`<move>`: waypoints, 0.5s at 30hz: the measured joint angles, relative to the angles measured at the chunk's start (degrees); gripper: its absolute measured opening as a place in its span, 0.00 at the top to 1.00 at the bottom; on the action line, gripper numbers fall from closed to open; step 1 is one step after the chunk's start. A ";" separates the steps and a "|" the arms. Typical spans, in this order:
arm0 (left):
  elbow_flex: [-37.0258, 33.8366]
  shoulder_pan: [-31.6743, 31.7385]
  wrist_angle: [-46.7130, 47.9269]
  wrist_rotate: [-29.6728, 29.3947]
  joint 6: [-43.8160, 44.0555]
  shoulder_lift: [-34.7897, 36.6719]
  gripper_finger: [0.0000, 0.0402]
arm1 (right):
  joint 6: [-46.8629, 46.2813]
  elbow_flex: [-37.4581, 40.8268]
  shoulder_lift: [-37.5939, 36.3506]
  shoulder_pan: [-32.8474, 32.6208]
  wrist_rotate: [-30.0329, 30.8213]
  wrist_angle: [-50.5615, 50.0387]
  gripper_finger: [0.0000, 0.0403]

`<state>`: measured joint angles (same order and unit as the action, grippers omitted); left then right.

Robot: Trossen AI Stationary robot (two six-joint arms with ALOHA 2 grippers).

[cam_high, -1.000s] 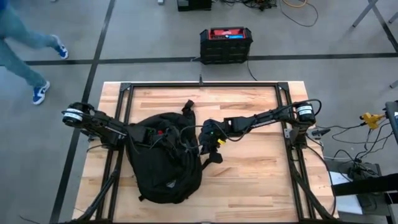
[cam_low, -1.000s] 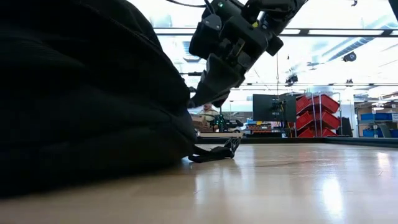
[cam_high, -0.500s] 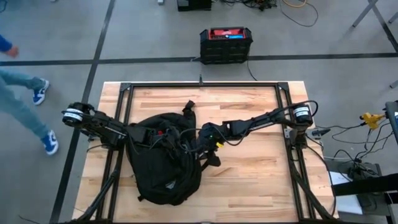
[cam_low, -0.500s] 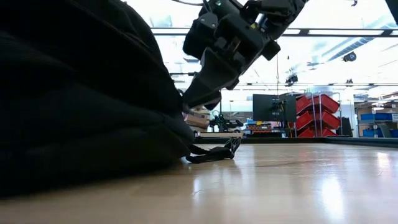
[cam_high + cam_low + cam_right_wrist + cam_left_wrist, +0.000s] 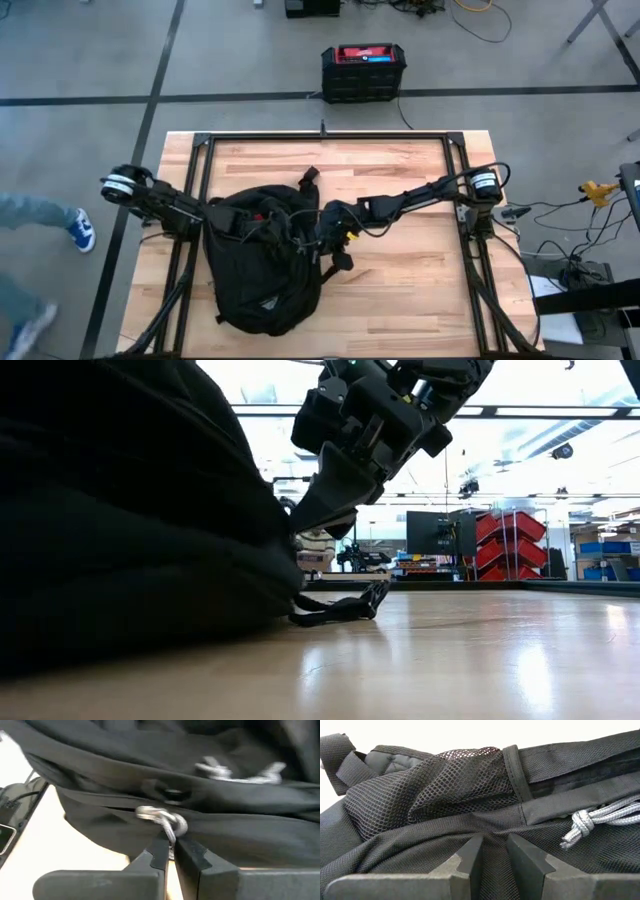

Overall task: Unpack backpack
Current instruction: Close the black backpack

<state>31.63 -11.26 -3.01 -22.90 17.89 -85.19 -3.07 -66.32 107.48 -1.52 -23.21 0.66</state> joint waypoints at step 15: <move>19.64 -10.07 11.78 -2.83 -4.34 2.48 0.80 | 4.96 -0.02 -5.99 -0.22 2.41 -10.32 1.00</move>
<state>51.27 -21.33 8.77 -25.72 13.55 -82.71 1.89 -66.35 101.49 -1.73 -20.80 -9.65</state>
